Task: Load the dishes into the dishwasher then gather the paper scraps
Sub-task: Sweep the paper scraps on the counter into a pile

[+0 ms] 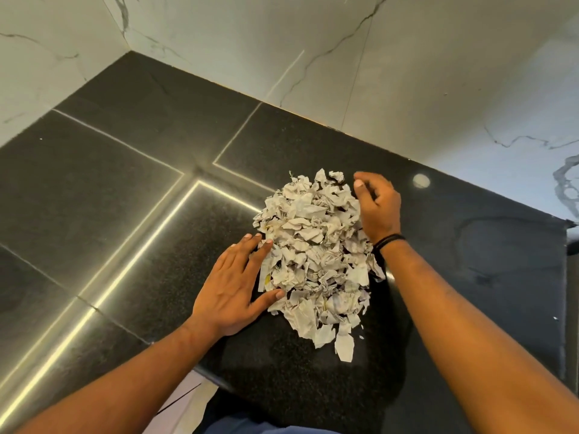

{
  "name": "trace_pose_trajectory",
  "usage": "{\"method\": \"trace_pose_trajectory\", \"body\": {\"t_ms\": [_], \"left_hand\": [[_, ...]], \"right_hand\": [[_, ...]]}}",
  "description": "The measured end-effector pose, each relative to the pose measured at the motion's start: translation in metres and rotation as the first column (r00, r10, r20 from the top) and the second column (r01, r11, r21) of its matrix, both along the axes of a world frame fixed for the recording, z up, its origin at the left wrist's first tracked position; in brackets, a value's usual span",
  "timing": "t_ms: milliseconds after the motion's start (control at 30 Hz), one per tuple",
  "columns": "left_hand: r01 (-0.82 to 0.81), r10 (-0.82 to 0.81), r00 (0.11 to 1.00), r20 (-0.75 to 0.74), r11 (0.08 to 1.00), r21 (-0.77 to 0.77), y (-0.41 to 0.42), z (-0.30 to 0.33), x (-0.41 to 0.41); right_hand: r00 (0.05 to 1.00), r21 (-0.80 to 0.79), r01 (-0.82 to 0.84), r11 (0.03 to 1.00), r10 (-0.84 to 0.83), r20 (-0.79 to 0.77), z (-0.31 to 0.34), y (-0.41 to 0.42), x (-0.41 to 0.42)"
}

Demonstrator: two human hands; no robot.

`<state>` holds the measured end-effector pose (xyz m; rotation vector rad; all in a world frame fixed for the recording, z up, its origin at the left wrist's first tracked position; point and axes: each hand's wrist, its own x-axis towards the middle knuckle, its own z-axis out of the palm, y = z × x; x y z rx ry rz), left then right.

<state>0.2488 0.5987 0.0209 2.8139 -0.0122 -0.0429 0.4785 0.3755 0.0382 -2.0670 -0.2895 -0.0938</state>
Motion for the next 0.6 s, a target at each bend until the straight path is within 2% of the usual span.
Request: {"method": "trace_pose_trajectory", "body": {"t_ms": [100,200,267,367,500,600], "left_hand": [[0.0,0.0,1.0,-0.006,1.0,0.005,-0.001,0.0,0.0],[0.001,0.0,1.0,-0.006,1.0,0.01,-0.001,0.001,0.0],[0.001,-0.001,1.0,0.0,1.0,0.003,-0.001,0.001,0.0],[0.006,-0.005,1.0,0.005,1.0,-0.004,-0.002,0.002,0.0],[0.013,-0.013,1.0,-0.003,1.0,0.009,0.0,0.001,0.001],[0.005,-0.005,1.0,0.0,1.0,0.002,0.001,0.001,0.0]], "right_hand": [[0.979,-0.002,-0.084,0.996,0.082,-0.185,0.014,0.015,0.032],[0.892,-0.045,-0.308,0.95,0.271,-0.361,0.021,0.033,0.051],[0.827,-0.06,-0.432,0.9,0.368,-0.426,0.017,0.042,0.047],[0.833,-0.078,-0.46,0.884,0.399,-0.383,0.011,0.044,0.035],[0.937,-0.275,-0.343,0.898,0.305,-0.172,0.021,0.056,0.036],[0.912,-0.474,-0.41,0.779,0.351,-0.212,0.032,0.08,0.039]]}}
